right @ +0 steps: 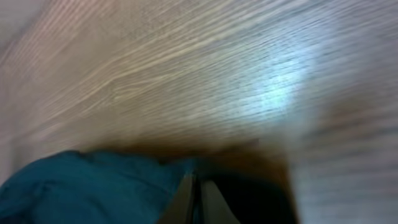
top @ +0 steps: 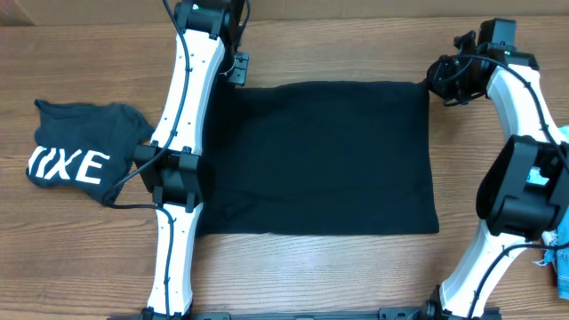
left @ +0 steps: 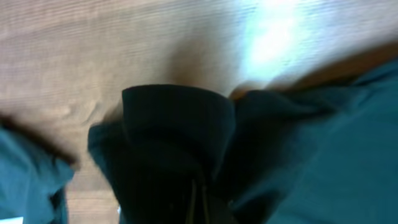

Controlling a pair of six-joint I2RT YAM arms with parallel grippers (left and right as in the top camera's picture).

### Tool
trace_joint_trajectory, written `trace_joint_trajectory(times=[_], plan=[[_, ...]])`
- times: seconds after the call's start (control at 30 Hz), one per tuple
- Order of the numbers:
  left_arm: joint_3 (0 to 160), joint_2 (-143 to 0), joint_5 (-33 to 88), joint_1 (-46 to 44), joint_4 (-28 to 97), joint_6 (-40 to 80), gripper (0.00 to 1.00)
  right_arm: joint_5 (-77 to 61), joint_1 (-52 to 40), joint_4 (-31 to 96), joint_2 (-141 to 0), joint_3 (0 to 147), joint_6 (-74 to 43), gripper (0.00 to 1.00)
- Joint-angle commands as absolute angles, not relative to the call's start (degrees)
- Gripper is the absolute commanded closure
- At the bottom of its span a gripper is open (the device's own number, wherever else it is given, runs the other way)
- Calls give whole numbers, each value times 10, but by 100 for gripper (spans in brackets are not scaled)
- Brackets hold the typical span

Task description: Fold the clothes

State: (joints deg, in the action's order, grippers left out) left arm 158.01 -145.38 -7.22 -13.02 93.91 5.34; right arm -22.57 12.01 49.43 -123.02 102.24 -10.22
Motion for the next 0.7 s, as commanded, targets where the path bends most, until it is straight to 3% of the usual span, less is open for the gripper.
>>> trace_joint_trajectory(times=[0.0, 0.3, 0.67], plan=[[1593, -1435, -96, -125, 968, 41, 96, -181, 123, 539, -1213, 1032, -87, 96], [1581, -1435, -94, -124, 968, 23, 96, -154, 122, 598, -1213, 1032, -61, 96], [1414, -1432, -79, -124, 968, 12, 96, -127, 122, 645, -1214, 1023, -45, 93]])
